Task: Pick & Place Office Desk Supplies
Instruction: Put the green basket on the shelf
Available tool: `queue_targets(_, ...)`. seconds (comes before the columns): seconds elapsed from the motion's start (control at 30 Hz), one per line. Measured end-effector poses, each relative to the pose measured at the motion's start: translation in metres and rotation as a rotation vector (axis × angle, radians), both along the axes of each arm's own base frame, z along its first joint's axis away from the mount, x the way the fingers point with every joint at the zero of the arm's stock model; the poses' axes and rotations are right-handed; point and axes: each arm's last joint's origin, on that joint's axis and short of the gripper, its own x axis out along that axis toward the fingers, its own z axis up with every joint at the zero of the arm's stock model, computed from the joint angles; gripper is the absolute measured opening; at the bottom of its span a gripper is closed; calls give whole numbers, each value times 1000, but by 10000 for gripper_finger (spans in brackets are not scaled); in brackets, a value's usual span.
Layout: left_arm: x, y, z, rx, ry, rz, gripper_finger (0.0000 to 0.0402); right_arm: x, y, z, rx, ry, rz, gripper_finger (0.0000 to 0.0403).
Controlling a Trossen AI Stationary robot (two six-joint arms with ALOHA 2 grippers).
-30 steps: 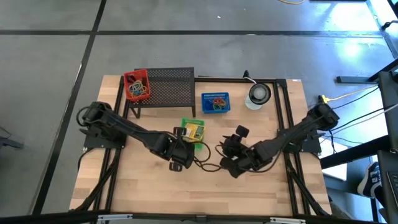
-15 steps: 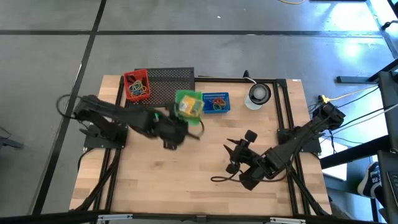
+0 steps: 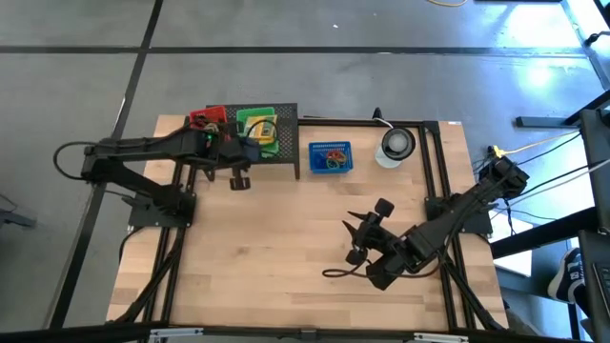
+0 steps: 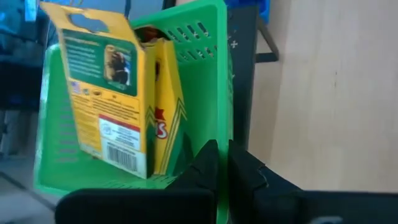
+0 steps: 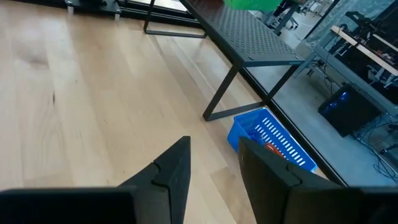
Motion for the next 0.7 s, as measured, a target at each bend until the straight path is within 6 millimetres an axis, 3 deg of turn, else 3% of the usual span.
queue_targets(0.33, -3, 23, -28, -51, 54, -15, 7, 4, -6, 0, 8, 5, -20, 135)
queue_targets(0.7, -11, 41, -30, -64, 79, 62, 9, 4, -6, 0, 12, 6, -22, 135)
